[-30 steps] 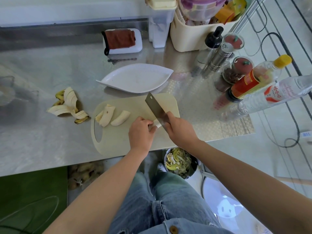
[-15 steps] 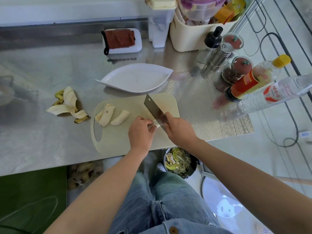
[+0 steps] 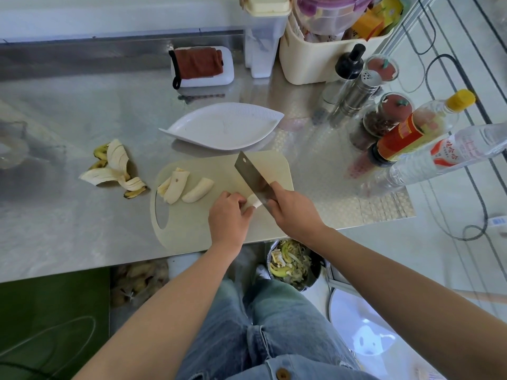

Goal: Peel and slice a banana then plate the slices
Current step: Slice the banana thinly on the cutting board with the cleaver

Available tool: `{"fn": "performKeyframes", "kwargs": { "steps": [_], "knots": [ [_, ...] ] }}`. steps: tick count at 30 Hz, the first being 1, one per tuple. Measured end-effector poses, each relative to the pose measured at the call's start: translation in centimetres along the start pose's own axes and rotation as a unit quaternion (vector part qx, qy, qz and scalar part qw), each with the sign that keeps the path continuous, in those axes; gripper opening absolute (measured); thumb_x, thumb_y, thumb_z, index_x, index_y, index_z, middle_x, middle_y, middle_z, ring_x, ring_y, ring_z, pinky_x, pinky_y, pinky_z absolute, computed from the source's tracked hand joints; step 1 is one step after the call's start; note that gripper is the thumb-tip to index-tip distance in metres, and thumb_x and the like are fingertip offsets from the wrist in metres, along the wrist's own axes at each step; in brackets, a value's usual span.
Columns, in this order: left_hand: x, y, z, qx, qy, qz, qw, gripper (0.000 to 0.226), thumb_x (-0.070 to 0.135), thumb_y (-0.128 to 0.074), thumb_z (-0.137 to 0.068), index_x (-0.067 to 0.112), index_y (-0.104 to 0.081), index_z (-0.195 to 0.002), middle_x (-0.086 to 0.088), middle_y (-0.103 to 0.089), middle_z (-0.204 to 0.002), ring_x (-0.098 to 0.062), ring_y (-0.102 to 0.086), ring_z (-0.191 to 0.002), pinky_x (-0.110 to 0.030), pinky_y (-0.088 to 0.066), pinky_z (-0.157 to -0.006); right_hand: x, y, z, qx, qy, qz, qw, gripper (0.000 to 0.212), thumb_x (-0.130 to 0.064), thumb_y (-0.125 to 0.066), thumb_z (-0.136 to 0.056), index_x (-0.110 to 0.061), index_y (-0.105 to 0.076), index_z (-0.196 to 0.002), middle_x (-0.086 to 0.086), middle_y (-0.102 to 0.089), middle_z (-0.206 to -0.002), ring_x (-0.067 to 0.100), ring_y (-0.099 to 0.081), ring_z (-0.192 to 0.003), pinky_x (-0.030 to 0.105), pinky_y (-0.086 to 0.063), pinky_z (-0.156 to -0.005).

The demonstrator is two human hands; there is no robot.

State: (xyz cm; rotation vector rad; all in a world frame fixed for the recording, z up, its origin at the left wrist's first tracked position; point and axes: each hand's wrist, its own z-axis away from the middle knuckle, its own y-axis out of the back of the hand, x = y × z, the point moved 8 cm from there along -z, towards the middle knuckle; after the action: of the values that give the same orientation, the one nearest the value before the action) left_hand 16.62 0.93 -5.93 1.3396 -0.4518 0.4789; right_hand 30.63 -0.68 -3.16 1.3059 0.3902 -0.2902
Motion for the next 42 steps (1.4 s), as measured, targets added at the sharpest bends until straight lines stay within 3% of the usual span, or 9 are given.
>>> {"fn": "performKeyframes", "kwargs": {
  "steps": [7, 11, 15, 20, 23, 32, 37, 42],
  "knots": [
    [0.0, -0.1, 0.0, 0.000, 0.007, 0.007, 1.000, 0.014, 0.031, -0.072, -0.082, 0.019, -0.070, -0.089, 0.002, -0.058, -0.087, -0.018, -0.055, -0.075, -0.025, -0.036, -0.068, 0.1, -0.2, 0.0, -0.009, -0.003, 0.006, 1.000, 0.019, -0.028, -0.040, -0.099, -0.013, -0.042, -0.110, 0.008, -0.063, -0.083, 0.025, -0.046, -0.060, 0.032, -0.036, -0.054],
    [-0.1, -0.2, 0.0, -0.006, 0.017, 0.018, 1.000, 0.015, 0.029, -0.071, -0.082, 0.017, -0.071, -0.092, 0.001, -0.059, -0.090, -0.018, -0.056, -0.078, -0.025, -0.037, -0.069, 0.1, -1.1, 0.3, -0.040, -0.017, 0.029, 0.999, 0.021, -0.025, -0.039, -0.099, -0.013, -0.041, -0.116, 0.011, -0.065, -0.091, 0.033, -0.059, -0.072, 0.036, -0.046, -0.059],
    [-0.2, -0.2, 0.0, -0.011, 0.015, 0.022, 1.000, 0.016, 0.028, -0.071, -0.082, 0.017, -0.071, -0.094, 0.000, -0.059, -0.091, -0.020, -0.057, -0.080, -0.025, -0.039, -0.071, 0.2, -1.2, 0.4, -0.048, -0.028, 0.030, 0.998, 0.022, -0.023, -0.040, -0.098, -0.013, -0.041, -0.117, 0.012, -0.066, -0.093, 0.035, -0.061, -0.078, 0.042, -0.052, -0.065],
    [-0.2, -0.1, 0.1, -0.006, 0.009, 0.014, 1.000, 0.018, 0.029, -0.070, -0.083, 0.017, -0.070, -0.096, 0.000, -0.061, -0.093, -0.019, -0.058, -0.081, -0.027, -0.043, -0.074, -0.3, 0.4, 0.3, -0.006, -0.015, -0.002, 1.000, 0.013, -0.020, -0.041, -0.097, -0.011, -0.042, -0.105, 0.002, -0.050, -0.071, 0.029, -0.049, -0.062, 0.033, -0.036, -0.052],
    [-0.2, -0.1, 0.1, -0.004, 0.008, 0.007, 1.000, 0.017, 0.029, -0.070, -0.082, 0.017, -0.070, -0.094, 0.000, -0.061, -0.092, -0.020, -0.058, -0.080, -0.026, -0.042, -0.072, -0.6, 0.9, 0.2, -0.008, -0.004, 0.001, 1.000, 0.012, -0.020, -0.041, -0.097, -0.011, -0.042, -0.104, 0.000, -0.046, -0.070, 0.025, -0.042, -0.058, 0.031, -0.027, -0.050],
    [0.0, 0.0, 0.0, -0.009, 0.012, 0.018, 1.000, 0.017, 0.027, -0.070, -0.083, 0.015, -0.071, -0.094, -0.002, -0.060, -0.093, -0.021, -0.057, -0.080, -0.025, -0.037, -0.071, -0.3, 0.2, 0.1, -0.035, -0.013, 0.011, 0.999, 0.018, -0.022, -0.041, -0.097, -0.012, -0.043, -0.112, 0.009, -0.060, -0.085, 0.026, -0.044, -0.064, 0.031, -0.034, -0.056],
    [-0.2, -0.1, 0.1, -0.012, 0.020, 0.016, 1.000, 0.017, 0.027, -0.070, -0.083, 0.015, -0.071, -0.095, -0.003, -0.060, -0.093, -0.022, -0.057, -0.081, -0.025, -0.035, -0.070, 0.2, -1.1, 0.3, -0.061, -0.027, 0.016, 0.998, 0.018, -0.022, -0.041, -0.097, -0.013, -0.041, -0.113, 0.012, -0.067, -0.098, 0.036, -0.061, -0.080, 0.038, -0.048, -0.062],
    [-0.2, -0.1, 0.1, -0.011, 0.016, 0.011, 1.000, 0.017, 0.030, -0.069, -0.084, 0.016, -0.070, -0.094, -0.002, -0.060, -0.092, -0.021, -0.057, -0.080, -0.026, -0.037, -0.071, 0.0, 0.0, 0.5, -0.022, -0.015, -0.005, 1.000, 0.016, -0.021, -0.041, -0.097, -0.010, -0.043, -0.109, 0.007, -0.058, -0.079, 0.028, -0.050, -0.065, 0.030, -0.031, -0.050]
  ]
}}
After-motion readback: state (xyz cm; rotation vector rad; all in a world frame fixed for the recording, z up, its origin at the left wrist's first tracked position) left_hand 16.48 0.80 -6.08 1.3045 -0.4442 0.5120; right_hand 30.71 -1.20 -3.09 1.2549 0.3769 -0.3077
